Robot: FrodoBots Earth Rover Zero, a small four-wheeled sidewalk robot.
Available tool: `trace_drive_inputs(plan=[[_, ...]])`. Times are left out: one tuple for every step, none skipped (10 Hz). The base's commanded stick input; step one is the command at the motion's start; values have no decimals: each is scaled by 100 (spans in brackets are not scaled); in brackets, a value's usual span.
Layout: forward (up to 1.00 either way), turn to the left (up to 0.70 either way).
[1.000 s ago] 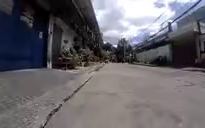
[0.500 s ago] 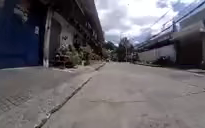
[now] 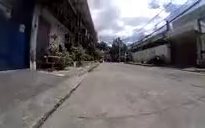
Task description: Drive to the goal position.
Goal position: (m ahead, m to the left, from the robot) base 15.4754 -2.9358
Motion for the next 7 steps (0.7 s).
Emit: trace_drive_inputs(plan=[[85, 0], [85, 0], [85, 0], [85, 0], [85, 0], [85, 0], [85, 0]])
